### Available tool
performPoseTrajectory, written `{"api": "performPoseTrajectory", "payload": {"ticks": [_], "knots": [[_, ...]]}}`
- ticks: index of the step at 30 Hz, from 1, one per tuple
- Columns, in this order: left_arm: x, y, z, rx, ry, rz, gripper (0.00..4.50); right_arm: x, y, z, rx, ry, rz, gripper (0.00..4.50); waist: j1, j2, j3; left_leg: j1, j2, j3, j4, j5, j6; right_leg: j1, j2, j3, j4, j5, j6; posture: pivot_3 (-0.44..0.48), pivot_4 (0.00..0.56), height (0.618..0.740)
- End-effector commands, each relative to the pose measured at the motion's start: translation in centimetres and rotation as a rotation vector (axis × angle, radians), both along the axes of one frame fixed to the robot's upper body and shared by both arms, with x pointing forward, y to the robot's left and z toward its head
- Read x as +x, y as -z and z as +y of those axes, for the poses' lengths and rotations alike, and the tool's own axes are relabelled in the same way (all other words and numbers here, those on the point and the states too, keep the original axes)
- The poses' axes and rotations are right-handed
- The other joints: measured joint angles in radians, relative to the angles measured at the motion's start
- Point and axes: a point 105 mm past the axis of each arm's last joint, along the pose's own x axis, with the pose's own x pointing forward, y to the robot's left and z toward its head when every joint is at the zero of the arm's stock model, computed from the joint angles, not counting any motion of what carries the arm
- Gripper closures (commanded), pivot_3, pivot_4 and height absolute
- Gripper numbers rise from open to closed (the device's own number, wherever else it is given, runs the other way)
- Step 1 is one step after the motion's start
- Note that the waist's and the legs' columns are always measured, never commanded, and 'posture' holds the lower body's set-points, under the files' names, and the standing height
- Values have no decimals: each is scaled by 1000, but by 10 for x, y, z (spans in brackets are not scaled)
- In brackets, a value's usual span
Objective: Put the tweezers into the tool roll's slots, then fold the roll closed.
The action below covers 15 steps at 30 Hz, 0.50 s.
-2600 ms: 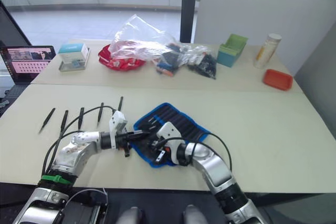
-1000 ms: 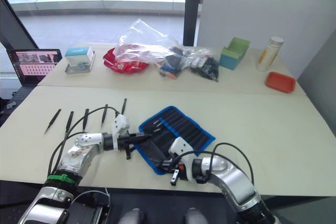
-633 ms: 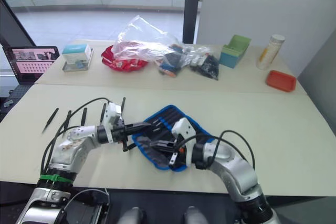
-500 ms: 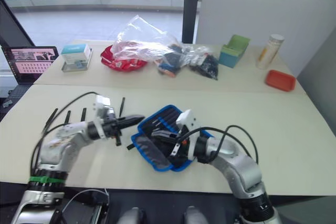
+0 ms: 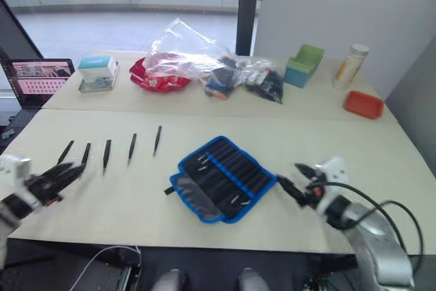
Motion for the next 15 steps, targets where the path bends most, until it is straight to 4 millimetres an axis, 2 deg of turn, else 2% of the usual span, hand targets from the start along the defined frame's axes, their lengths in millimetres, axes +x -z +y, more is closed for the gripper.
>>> {"api": "performPoseTrajectory", "payload": {"ticks": [1,4,12,15], "knots": [[-21,-9,17,29,-58,-28,1043,-11,-8,-22,-2,62,-64,0,0,0,0,2,0,1,-1,0,0,1,0,0,0,0,0,0,150,723],[-38,-3,29,27,-111,-11,39,-19,2,-41,4,135,-47,0,2,-1,0,4,1,3,-4,1,-1,2,0,2,-3,-4,-1,0,150,723],[-42,0,34,44,-139,-4,9,-17,-1,-27,46,105,-74,0,1,-1,0,6,1,6,-5,1,-2,2,0,5,-4,-5,-1,0,150,723],[-39,4,37,65,-156,11,9,-10,-15,-6,79,19,-88,0,-2,-1,0,6,1,7,-7,1,-2,2,0,6,-4,-5,-1,0,150,723]]}}
